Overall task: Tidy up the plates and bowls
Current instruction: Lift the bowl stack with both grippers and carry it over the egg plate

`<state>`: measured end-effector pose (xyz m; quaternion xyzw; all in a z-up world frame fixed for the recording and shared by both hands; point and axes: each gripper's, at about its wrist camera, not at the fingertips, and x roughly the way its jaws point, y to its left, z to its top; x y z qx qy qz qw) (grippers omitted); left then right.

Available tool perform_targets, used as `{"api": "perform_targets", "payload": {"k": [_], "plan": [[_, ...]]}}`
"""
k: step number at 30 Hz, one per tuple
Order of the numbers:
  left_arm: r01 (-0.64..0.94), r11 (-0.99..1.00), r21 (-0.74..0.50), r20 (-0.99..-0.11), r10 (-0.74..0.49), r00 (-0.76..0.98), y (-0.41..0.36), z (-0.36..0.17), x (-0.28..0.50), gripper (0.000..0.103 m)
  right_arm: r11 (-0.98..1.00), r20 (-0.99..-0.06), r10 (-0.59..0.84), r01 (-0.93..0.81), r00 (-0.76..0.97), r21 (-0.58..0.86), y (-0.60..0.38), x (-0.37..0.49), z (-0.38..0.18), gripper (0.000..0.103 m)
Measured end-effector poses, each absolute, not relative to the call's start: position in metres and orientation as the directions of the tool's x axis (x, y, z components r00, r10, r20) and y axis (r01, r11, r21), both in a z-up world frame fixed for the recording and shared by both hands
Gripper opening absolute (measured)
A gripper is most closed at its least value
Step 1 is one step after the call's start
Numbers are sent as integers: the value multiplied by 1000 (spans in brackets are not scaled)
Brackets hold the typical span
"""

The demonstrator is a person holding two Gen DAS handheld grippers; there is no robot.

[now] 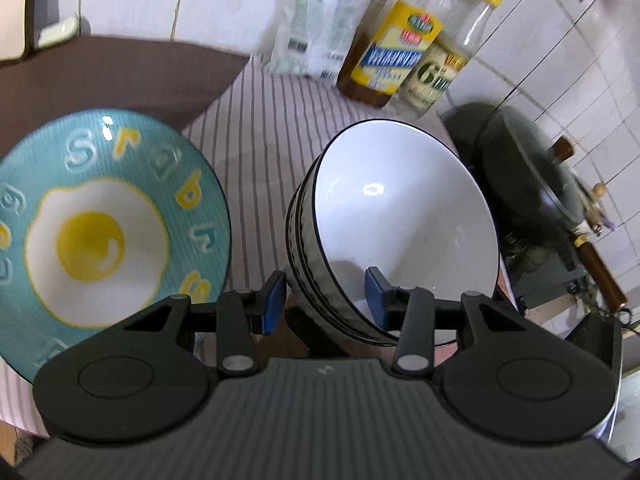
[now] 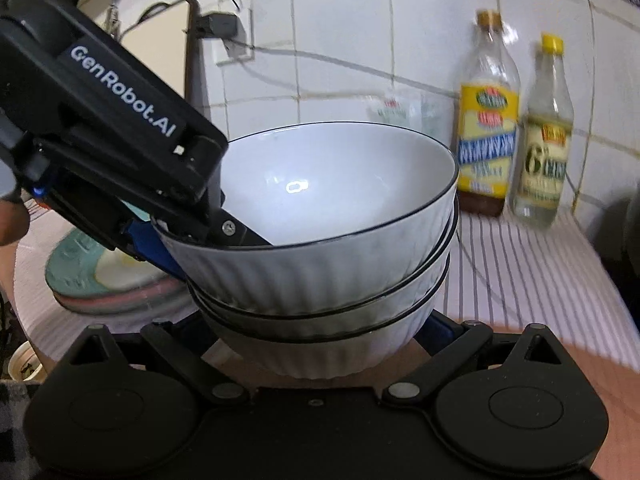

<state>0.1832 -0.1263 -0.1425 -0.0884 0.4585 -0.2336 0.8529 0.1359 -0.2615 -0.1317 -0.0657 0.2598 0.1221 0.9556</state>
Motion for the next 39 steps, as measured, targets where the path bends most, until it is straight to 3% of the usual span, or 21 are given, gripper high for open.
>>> {"api": "perform_targets", "payload": {"k": [15,23,39], "plan": [[242,921,-304,-724,-388,570,-55,-62,171,41,920,-443,330,-389,834,-45,-184,157,-82,101],[169,945,-279,-752,-325,574,-17,-72,178,41,896,-474,386,-443,791,-10,-146,172,-100,101],[134,948,-289,-791,-316,524,2,-112,196,41,890,-544,383,-456,746,2,-132,187,-135,101]]}}
